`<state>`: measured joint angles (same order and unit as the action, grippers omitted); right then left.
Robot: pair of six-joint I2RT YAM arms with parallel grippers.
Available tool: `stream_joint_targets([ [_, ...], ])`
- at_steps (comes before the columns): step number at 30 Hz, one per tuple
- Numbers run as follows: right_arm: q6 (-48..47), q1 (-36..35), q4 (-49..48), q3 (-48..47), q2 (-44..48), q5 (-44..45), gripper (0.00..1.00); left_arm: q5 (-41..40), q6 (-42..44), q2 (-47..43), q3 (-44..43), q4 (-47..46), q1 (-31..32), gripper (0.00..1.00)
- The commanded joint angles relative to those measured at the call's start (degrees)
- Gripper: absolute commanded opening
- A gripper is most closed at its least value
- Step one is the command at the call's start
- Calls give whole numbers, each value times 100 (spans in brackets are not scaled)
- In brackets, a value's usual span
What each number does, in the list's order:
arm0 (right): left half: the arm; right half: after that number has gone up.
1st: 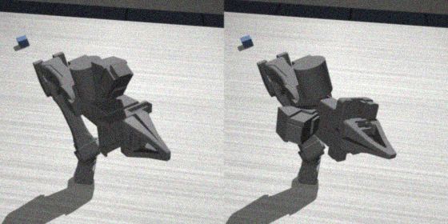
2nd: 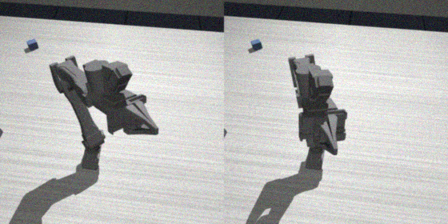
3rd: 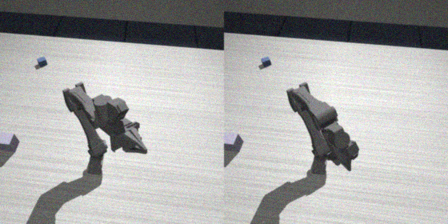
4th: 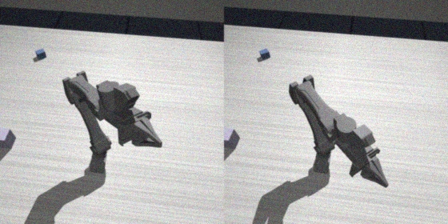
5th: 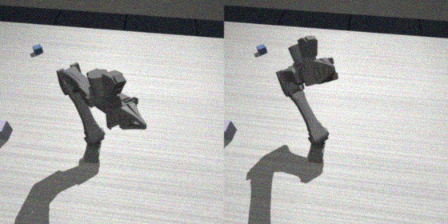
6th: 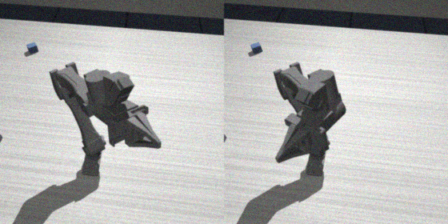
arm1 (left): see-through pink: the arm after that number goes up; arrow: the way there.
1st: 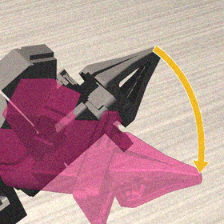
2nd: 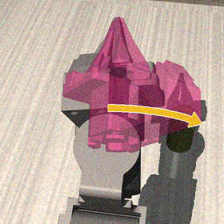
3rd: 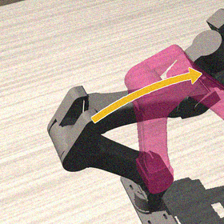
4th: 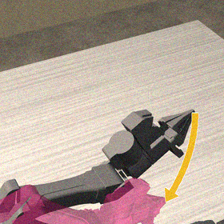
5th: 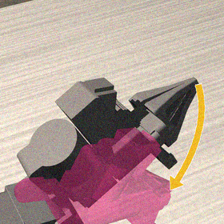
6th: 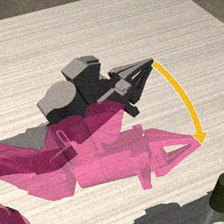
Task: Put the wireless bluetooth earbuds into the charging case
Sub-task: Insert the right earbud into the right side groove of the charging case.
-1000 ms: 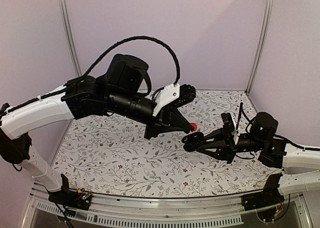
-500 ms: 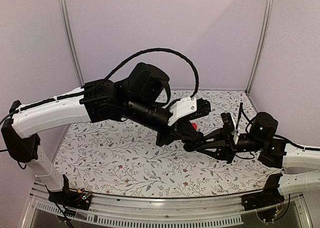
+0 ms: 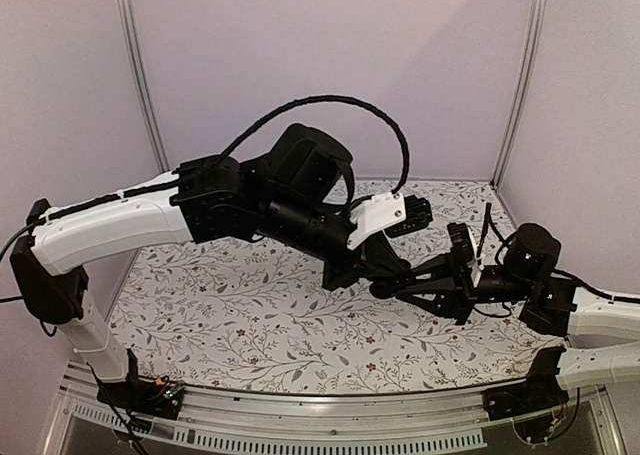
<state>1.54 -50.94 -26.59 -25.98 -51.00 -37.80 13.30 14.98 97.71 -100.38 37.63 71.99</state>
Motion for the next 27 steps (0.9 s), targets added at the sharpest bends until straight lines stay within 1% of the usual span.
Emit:
stream_joint_targets([
  [1,-91,22,28,-158,143,111,0,-148,-29,38,-60,37,87,0],
  [9,-92,21,77,-118,208,133,0,-70,-59,132,-209,84,88,0],
  [18,-92,20,69,-127,224,161,0,260,-30,169,-219,166,98,0],
  [27,-93,21,13,-145,192,105,0,169,4,365,-417,329,134,0],
])
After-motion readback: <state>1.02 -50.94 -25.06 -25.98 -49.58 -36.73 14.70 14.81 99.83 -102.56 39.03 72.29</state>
